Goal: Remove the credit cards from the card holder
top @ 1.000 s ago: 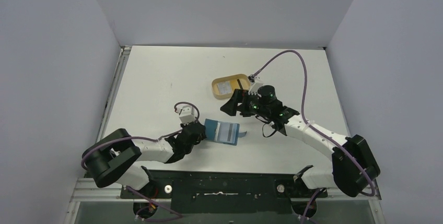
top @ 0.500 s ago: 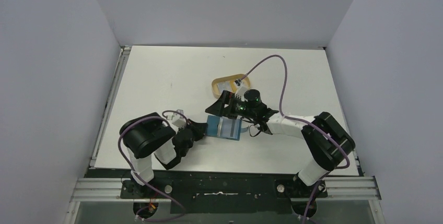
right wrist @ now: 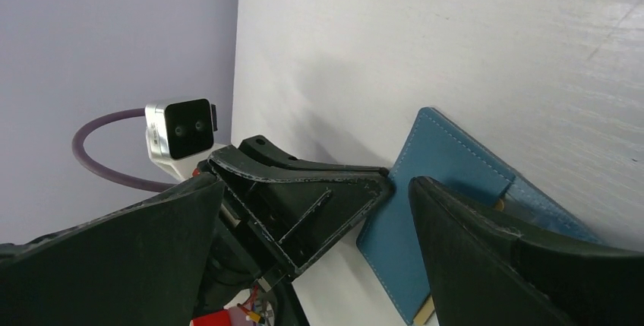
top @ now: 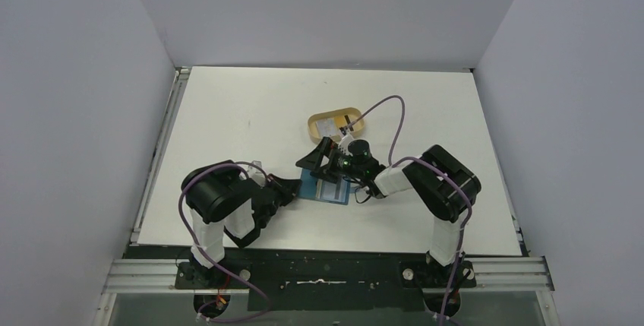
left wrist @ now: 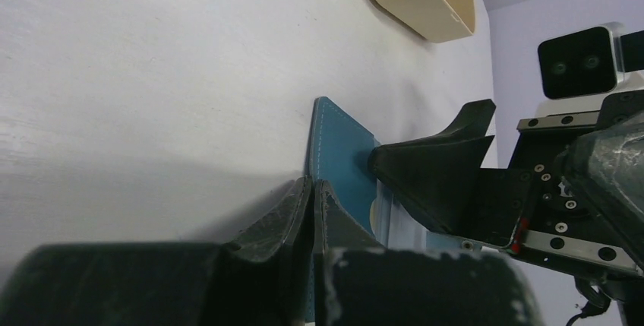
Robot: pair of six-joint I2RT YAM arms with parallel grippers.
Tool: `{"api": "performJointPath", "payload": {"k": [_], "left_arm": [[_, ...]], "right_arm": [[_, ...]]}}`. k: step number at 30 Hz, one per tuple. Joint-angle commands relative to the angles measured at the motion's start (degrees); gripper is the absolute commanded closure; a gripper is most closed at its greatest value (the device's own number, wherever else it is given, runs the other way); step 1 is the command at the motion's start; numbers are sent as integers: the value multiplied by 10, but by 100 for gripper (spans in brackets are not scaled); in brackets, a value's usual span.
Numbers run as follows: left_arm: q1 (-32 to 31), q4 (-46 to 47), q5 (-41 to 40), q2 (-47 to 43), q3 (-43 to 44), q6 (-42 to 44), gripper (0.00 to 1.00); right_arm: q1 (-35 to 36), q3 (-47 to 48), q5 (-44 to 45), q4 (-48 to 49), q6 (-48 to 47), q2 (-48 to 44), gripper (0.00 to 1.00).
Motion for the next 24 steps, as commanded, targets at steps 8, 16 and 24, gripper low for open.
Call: {"api": "performJointPath", "payload": {"k": [8, 16, 24], "left_arm": [[16, -30, 22, 28, -11, -12, 100], [18, -31, 15, 42, -17, -21, 100], [18, -31, 7, 62, -17, -41, 100]], "right_arm": [[-11, -36, 75, 52, 28, 5, 0], [-1, -6, 105, -225, -74, -85, 0], [28, 13, 113, -266, -68, -62, 0]]}}
